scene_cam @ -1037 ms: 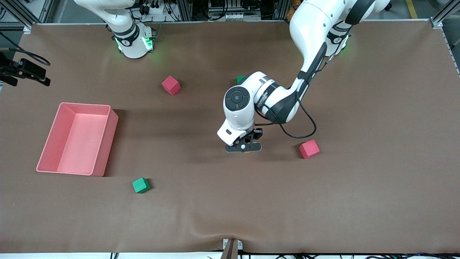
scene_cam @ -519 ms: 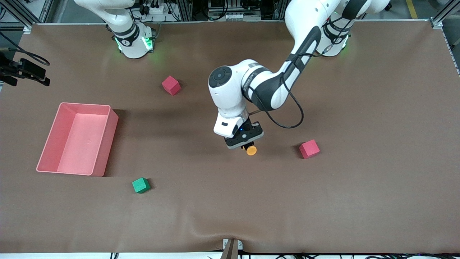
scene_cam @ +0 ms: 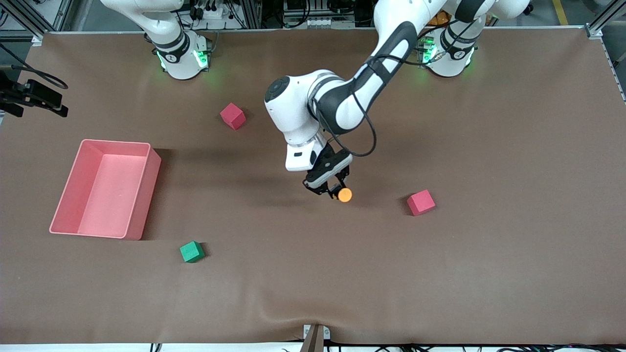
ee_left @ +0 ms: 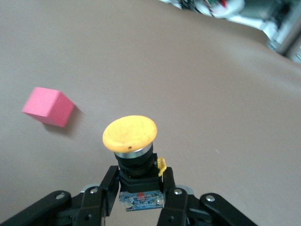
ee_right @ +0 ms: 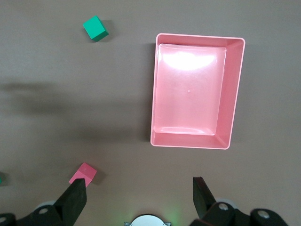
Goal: Place and upright button with both arms
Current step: 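Lower the button upright onto the table and open the left gripper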
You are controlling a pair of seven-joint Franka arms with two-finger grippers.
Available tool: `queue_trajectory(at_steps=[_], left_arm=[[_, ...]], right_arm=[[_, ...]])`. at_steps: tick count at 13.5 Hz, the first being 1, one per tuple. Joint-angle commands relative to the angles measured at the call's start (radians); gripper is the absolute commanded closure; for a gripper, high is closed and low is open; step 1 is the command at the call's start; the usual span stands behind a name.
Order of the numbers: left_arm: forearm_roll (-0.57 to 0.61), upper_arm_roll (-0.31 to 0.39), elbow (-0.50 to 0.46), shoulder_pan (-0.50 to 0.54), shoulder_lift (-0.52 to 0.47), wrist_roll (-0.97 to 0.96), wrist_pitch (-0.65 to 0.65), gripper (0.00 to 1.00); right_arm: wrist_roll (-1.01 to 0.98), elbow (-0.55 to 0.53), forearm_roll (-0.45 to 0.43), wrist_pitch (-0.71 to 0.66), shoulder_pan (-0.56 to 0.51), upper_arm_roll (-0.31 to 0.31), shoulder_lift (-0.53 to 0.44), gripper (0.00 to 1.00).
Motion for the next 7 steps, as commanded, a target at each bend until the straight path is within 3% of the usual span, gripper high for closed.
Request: queue_trajectory(at_steps=[1, 4, 7], left_arm=[[0.060, 0.010, -0.027, -0.037, 0.003, -0.169, -0.038, 1.00], [0.103, 0.013, -0.027, -0.085, 0.046, -0.305, -0.061, 1.00], [0.117, 0.013, -0.029, -0.112, 0.059, -0.362, -0.165, 1.00]], right_arm=[[-0.006, 0.012, 0.010, -0.006, -0.002, -0.002, 0.001, 0.00], [-0.006, 0.012, 0.010, -0.007, -0.002, -0.002, 0.001, 0.00], [-0.006, 0.012, 0.010, -0.007, -0.002, -0.002, 0.001, 0.00]])
